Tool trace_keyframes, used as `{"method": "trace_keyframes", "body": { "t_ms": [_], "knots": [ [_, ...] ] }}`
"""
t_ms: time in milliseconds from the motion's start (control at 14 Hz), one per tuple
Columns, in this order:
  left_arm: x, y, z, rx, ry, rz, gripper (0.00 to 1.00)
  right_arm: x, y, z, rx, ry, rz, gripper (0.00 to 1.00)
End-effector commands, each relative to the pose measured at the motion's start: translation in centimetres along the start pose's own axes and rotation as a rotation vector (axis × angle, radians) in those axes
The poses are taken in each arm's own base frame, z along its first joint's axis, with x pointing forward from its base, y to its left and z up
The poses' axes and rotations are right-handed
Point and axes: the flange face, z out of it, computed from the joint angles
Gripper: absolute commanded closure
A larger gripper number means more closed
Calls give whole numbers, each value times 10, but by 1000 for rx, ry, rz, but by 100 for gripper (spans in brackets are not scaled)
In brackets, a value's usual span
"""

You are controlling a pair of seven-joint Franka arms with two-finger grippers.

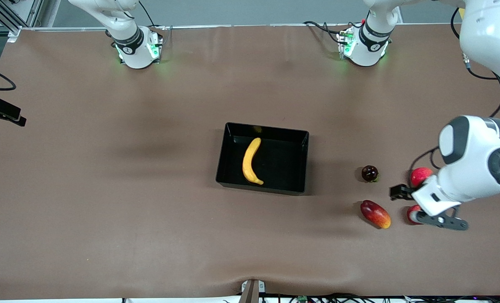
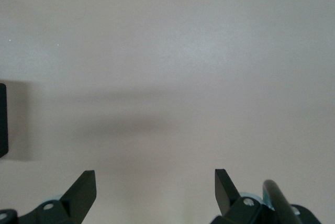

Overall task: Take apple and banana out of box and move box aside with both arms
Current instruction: 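Move the left gripper back over the yellow banana in the tray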

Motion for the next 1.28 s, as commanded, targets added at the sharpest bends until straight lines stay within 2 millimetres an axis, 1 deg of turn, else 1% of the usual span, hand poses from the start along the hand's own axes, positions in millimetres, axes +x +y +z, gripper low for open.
{"method": "trace_keyframes", "body": {
  "t_ms": [0, 142, 285, 356, 427, 569, 712, 783, 854, 925, 1068, 1210],
  "knots": [
    [-19, 74, -7, -4, -39, -47, 0, 1, -1, -1, 1, 1, 8, 0],
    [-27, 142, -5, 1, -35, -26, 0, 3, -1, 2, 1, -5, 6, 0],
    [-43, 224, 0, 56, -18, -13, 0, 3, -1, 2, 1, -3, 8, 0],
    [-53, 258, 5, 66, -12, -31, 0, 3, -1, 2, 1, -3, 8, 0],
    [-62, 294, 20, 63, -17, -34, 0, 3, -1, 2, 1, -3, 6, 0],
    [-82, 359, 45, 40, 8, -22, 0, 3, -1, 2, 1, -5, 3, 0],
    [-100, 402, 68, 12, 4, -38, 0, 3, -1, 4, 2, -8, 2, 0],
    [-104, 415, 77, -2, 7, -32, 0, 3, -1, 4, 2, -8, 2, 0],
    [-106, 423, 87, -13, 16, -16, 0, 5, -2, 7, 3, -12, -2, 0],
    [-114, 439, 98, -22, 24, 11, 0, 5, -2, 7, 3, -12, -2, 0],
    [-122, 457, 116, -43, 36, 39, 0, 5, -1, 7, 3, -12, 0, 0],
    [-126, 464, 132, -51, 29, 53, 0, 5, -1, 7, 3, -12, -2, 0]
  ]
}}
